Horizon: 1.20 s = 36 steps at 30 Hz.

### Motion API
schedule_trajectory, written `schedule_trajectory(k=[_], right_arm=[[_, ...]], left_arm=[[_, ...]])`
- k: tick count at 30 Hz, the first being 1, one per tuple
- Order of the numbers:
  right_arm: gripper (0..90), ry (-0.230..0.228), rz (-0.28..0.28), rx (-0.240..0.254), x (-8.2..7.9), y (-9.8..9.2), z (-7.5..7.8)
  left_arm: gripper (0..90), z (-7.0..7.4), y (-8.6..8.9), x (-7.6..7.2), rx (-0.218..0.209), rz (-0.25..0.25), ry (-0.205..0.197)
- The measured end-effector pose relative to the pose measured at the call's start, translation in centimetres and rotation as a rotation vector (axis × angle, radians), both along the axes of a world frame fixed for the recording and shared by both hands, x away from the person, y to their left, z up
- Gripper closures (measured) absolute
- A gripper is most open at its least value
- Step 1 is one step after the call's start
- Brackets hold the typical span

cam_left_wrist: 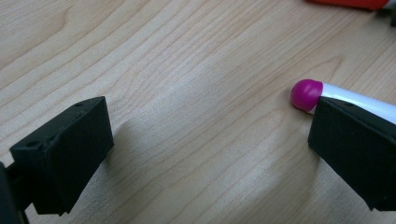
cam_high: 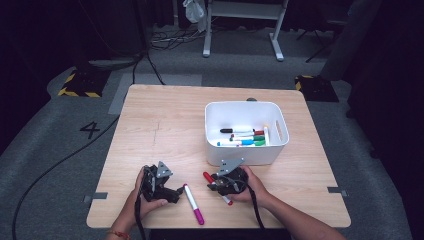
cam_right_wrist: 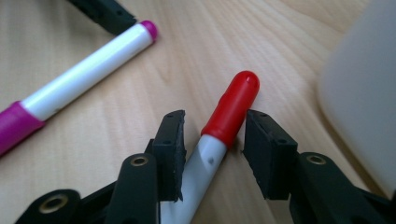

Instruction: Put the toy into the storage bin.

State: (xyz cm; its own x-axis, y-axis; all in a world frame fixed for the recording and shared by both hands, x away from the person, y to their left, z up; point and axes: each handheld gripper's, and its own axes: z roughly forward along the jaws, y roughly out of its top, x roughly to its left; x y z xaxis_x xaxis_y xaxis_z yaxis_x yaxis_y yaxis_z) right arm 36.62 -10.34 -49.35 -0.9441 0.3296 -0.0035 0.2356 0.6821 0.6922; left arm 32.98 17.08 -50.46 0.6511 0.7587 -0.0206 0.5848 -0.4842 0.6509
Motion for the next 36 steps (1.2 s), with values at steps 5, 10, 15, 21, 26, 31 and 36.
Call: schedule_trajectory(k=[5, 10, 15, 21, 26, 31, 36], right_arm=[[69.7, -0.003, -0.020, 0.015, 0.7, -0.2, -0.1], [74.9, 0.004, -0.001, 0.020, 1.1, -0.7, -0.1], [75.2, 0.011, 0.049, 0.020, 0.9, -1.8, 0.4], [75.3, 0.001, 0.044, 0.077, 0.8, -4.3, 2.3], [75.3, -0.035, 0.031, 0.110, 0.3, -6.5, 3.7], [75.4, -0.070, 0.002, 0.144, -0.2, -9.2, 5.3], [75.3, -0.119, -0.035, 0.160, -0.7, -11.9, 7.7]], left_arm=[[0.1, 0.0, 0.0, 0.0, 0.000, 0.000, 0.000], [0.0, 0.0, 0.0, 0.0, 0.000, 0.000, -0.001], [0.0, 0.0, 0.0, 0.0, 0.000, 0.000, 0.000], [0.0, 0.0, 0.0, 0.0, 0.000, -0.001, 0.000], [0.0, 0.0, 0.0, 0.0, 0.000, 0.000, 0.000], [0.0, 0.0, 0.0, 0.0, 0.000, 0.000, 0.000], [0.0, 0.0, 0.0, 0.0, 0.002, -0.001, 0.000]])
